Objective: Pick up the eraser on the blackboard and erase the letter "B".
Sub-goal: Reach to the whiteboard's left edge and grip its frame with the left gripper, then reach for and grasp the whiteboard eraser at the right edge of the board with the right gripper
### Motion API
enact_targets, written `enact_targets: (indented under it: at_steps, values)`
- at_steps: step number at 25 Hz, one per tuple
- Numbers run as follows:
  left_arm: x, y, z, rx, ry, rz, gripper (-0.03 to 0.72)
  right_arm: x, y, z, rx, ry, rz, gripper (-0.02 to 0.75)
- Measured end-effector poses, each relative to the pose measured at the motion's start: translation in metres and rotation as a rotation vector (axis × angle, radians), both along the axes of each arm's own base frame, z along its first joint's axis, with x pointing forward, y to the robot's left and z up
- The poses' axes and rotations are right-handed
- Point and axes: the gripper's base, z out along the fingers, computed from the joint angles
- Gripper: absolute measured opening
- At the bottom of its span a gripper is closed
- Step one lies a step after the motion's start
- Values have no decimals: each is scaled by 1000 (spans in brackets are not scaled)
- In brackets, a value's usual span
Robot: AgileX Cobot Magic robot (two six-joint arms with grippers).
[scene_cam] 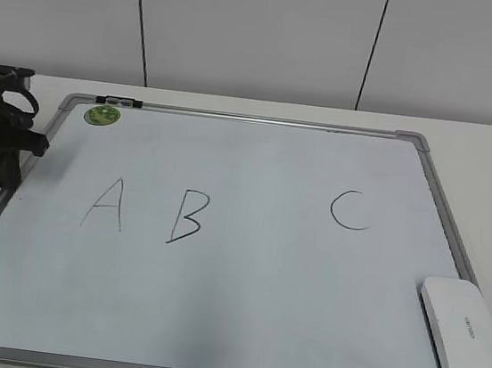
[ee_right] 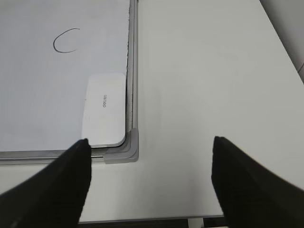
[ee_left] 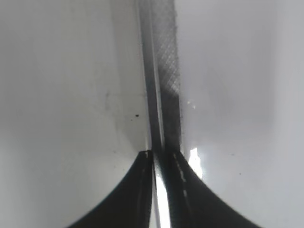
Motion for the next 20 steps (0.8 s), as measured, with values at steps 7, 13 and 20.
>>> enact_targets:
  at_steps: [7,13,20]
  values:
    - [0,-1,-2,-13,16,8,29,0,0,0,0,0,0,586]
    - [0,-1,-2,-13,16,10,29,0,0,0,0,0,0,587]
    - [0,-1,-3,-13,18,10,32,0,0,0,0,0,0,586]
